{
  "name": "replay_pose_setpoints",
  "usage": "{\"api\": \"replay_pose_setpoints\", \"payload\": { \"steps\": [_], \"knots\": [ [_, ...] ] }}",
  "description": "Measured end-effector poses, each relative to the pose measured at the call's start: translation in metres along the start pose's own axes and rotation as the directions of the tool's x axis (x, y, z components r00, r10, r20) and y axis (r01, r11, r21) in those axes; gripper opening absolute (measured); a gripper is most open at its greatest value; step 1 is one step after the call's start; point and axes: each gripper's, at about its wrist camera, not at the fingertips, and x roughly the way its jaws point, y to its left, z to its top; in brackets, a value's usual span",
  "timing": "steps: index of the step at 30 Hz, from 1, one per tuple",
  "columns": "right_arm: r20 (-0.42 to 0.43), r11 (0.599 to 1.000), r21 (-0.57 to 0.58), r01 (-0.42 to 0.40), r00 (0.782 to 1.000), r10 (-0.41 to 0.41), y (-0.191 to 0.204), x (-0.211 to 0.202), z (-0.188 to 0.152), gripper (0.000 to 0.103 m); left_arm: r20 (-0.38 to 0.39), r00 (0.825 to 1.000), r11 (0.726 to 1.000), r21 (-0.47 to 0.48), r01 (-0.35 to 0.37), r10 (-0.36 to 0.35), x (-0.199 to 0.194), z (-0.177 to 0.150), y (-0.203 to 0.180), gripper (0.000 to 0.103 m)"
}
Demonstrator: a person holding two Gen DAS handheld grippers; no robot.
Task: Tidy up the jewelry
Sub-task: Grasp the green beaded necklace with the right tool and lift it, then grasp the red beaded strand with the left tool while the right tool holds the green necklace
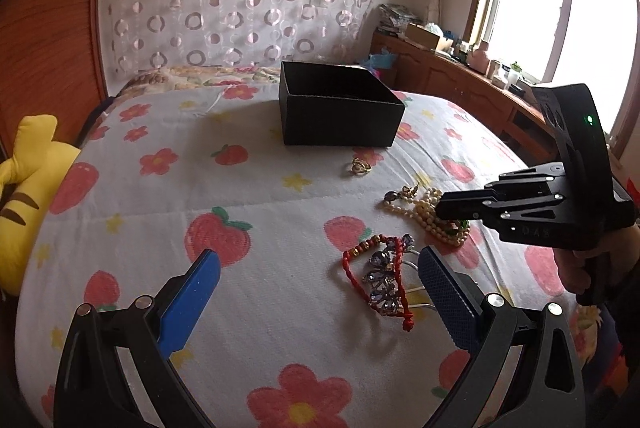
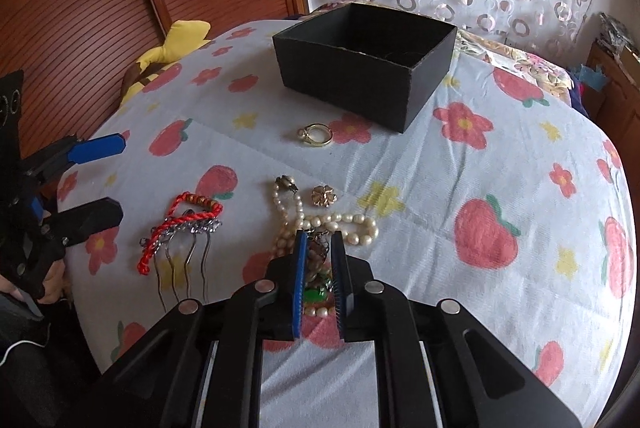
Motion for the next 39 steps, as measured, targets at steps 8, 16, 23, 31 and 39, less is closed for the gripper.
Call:
{"api": "replay_pose_setpoints", "payload": {
  "steps": [8, 16, 23, 31, 39],
  "knots": [
    [-0.013, 0.999, 0.004, -0.038, 0.999, 0.038, -0.001, 0.003, 0.003, 0.009, -0.005, 1.0, 1.0, -0.001, 0.0, 0.0, 0.0, -0.001, -0.002, 0.096],
    [0.059, 0.999, -0.002, 0.051, 0.997, -0.05, -0.014, -0.012, 0.01, 0.005, -0.012, 1.0, 1.0, -0.003, -0.001, 0.001, 0.002, -0.003, -0.001, 0.096],
    [0.094, 0.997, -0.027, 0.076, 0.993, -0.073, -0.013, -0.019, 0.012, 0.004, -0.011, 1.0, 1.0, -0.003, 0.0, 0.0, 0.002, -0.004, -0.002, 0.096],
    [0.175, 0.996, -0.054, 0.067, 0.983, -0.057, -0.001, -0.06, 0.017, 0.004, -0.021, 1.0, 1.0, -0.006, 0.0, 0.0, 0.004, -0.006, -0.005, 0.096],
    [0.235, 0.994, -0.061, 0.088, 0.969, -0.072, 0.003, -0.089, 0.017, 0.004, -0.027, 1.0, 1.0, 0.006, 0.013, -0.013, 0.004, -0.005, -0.007, 0.096]
  ]
}}
